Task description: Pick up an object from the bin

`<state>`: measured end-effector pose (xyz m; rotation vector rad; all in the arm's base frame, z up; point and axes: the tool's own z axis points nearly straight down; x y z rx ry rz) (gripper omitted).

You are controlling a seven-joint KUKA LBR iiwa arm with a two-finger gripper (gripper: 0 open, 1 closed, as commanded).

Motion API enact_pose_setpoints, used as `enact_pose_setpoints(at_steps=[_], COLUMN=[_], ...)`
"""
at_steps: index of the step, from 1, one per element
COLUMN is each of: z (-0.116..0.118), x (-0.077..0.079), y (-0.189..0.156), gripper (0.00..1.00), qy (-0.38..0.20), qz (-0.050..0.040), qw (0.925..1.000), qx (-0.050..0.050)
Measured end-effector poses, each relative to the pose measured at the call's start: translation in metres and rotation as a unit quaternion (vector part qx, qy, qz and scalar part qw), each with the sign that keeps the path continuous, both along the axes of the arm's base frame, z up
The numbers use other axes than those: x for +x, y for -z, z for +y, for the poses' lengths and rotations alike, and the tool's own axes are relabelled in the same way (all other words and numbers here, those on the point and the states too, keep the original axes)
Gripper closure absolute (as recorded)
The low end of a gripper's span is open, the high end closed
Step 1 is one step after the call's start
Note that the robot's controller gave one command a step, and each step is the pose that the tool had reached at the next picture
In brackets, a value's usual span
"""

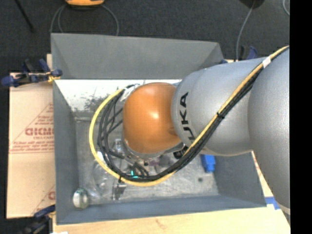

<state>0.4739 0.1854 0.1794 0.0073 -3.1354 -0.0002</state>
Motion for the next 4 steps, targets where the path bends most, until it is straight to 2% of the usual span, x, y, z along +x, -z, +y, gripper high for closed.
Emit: enact_pose_setpoints(at_steps=[1,3,4], z=[-0.07,-0.178,-0.178], x=[0.055,0.072,0.073], y=[0.108,0.104,0.103], gripper=[0.0,0.0,1.0], qy=[-0.031,0.032,0.033], qz=[-0.0069,-0.0107,-0.0115], qw=[0.9995,0.9994,0.9994], qx=[0.002,0.003,0.002])
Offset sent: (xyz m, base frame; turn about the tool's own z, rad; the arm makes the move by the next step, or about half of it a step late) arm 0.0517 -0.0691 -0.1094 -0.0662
